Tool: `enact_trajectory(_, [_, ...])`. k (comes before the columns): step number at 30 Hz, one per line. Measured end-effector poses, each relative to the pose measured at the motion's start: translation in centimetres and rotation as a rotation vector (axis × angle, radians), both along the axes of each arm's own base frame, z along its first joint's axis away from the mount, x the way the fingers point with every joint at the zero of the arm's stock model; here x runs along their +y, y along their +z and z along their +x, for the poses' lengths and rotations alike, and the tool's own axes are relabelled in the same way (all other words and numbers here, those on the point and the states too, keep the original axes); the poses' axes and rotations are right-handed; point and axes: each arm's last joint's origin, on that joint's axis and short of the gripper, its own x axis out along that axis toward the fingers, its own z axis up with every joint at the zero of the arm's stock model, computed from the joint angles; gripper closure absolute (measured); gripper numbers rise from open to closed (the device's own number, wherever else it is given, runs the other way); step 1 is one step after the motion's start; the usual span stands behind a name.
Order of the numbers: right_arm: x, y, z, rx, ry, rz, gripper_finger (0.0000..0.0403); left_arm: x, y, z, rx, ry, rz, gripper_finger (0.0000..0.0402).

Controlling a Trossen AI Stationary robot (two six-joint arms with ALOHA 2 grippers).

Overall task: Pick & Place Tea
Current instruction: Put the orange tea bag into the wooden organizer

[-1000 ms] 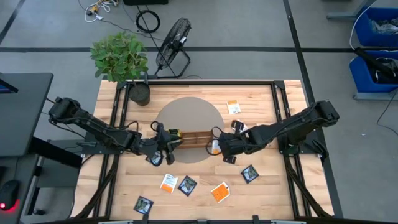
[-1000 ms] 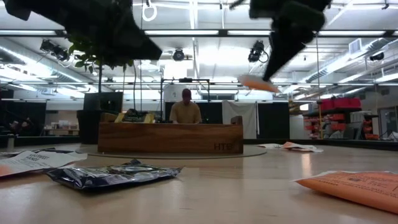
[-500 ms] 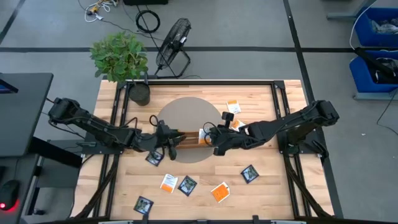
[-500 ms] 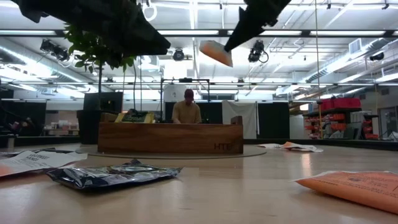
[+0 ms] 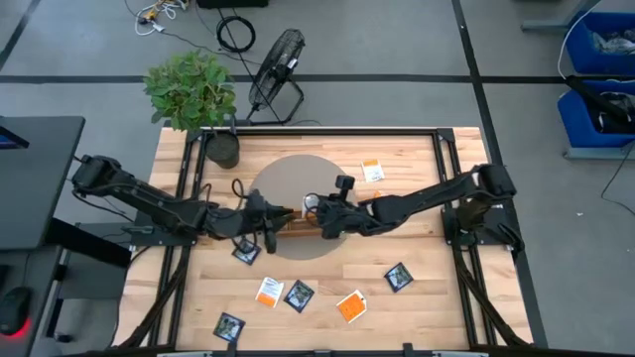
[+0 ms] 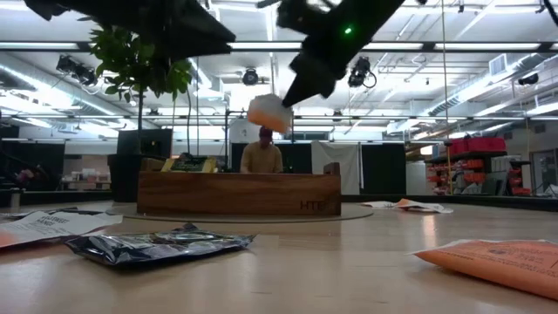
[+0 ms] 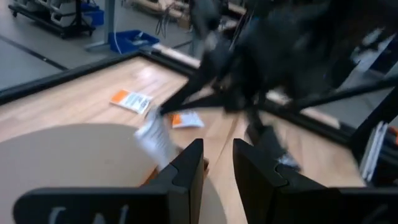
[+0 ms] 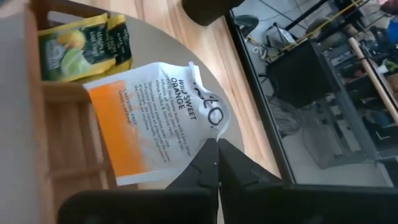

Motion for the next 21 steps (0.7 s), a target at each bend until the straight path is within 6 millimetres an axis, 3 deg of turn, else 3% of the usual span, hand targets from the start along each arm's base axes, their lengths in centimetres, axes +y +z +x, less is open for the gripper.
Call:
enact_trajectory(11, [0.7,-2.1,5.4,0.145,0.011,-0.063,0.0403,0.4,1.4,-1.2,-0.024,-0.003,0.015,0.0312])
enact_trajectory(16, [0.8,-3.9,6.2,0.23,-0.017,-0.107,0.0403,0.4,1.1,-1.3,0.01,-0.004,0.026,0.0312])
enact_trajectory(21, [0.8,-4.0,6.2,0.23,-0.027,-0.09,0.0403,0.4,1.0,-1.3,0.016,-0.003,0.028,0.0312])
